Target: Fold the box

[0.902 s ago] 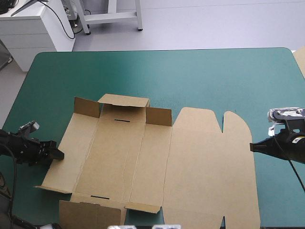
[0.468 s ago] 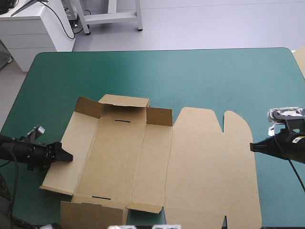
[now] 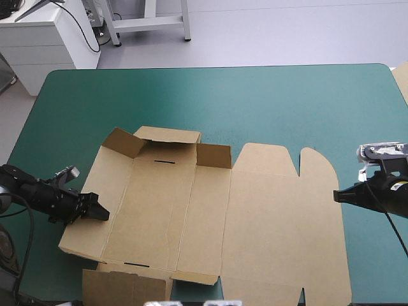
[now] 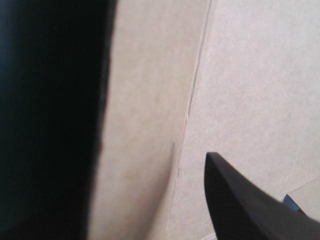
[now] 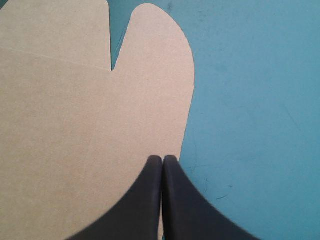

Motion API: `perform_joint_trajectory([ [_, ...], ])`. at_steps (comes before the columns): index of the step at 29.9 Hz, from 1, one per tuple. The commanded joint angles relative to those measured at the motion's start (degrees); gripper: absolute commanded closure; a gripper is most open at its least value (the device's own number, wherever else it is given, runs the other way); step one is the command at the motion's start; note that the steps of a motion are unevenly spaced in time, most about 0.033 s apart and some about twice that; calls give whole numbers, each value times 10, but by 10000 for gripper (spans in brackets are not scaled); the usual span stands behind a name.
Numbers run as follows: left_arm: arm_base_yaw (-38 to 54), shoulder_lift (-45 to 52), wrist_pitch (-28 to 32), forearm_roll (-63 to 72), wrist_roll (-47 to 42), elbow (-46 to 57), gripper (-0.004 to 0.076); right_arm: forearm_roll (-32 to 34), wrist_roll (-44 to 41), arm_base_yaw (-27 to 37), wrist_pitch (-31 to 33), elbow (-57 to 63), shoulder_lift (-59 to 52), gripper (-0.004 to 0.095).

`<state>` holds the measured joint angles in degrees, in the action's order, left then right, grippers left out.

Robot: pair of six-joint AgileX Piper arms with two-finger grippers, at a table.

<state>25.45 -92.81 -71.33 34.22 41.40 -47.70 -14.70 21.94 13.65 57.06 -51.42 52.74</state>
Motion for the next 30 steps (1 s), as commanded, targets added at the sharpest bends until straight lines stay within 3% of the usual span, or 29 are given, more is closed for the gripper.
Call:
perform_joint_trajectory([
  [1, -23, -10, -30, -51, -9, 14, 373, -11, 7, 4, -30, -14, -7, 929],
  [11, -23, -10, -30, -54, -9, -22, 582, -11, 7, 4, -21, -14, -7, 929],
  [16, -23, -10, -30, -52, 8, -31, 729, -11, 7, 4, -21, -14, -7, 929],
  [25, -27, -10, -30, 6, 21, -75, 729, -11, 7, 4, -21, -14, -7, 929],
  [30, -74, -10, -30, -10, 29, -139, 731, -10, 7, 4, -21, -14, -7, 929],
])
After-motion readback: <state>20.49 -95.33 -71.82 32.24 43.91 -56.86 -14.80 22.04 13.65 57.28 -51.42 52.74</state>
